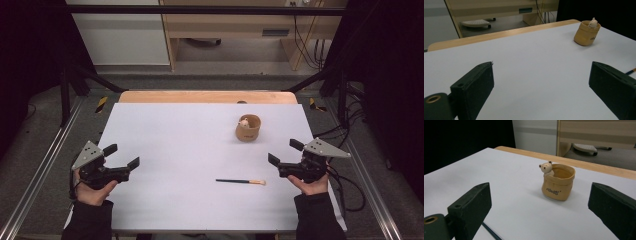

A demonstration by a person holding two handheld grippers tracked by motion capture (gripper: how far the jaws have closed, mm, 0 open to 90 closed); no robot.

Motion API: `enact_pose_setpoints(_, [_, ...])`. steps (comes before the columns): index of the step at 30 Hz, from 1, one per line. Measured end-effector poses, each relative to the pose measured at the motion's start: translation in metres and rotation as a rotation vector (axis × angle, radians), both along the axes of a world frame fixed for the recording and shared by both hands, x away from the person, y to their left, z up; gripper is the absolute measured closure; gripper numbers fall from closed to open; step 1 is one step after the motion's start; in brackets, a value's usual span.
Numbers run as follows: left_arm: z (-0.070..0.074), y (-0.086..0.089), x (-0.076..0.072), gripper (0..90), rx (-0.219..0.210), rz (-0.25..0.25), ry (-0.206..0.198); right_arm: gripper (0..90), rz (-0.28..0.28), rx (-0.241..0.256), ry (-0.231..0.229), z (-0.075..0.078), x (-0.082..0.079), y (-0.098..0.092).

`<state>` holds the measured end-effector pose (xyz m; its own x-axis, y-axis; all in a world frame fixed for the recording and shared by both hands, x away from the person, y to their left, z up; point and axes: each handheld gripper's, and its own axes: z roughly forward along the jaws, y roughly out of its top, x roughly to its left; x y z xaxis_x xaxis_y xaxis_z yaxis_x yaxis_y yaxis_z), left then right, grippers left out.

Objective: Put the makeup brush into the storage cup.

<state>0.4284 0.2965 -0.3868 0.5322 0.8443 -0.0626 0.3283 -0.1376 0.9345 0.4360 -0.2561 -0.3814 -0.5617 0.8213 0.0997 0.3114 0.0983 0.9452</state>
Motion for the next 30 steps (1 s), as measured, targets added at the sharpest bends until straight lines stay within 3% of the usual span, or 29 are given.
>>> enact_pose_setpoints(9, [0.0, 0.0, -0.001, 5.4, 0.008, 0.002, -0.004, 5.8, 0.005, -0.008, 0.015, 0.001, -0.001, 0.002])
enact_pose_setpoints(30, [-0.005, 0.0, 0.002, 5.3, 0.018, -0.002, 0.011, 6.7, 0.069, -0.11, 0.085, -0.014, 0.006, 0.031])
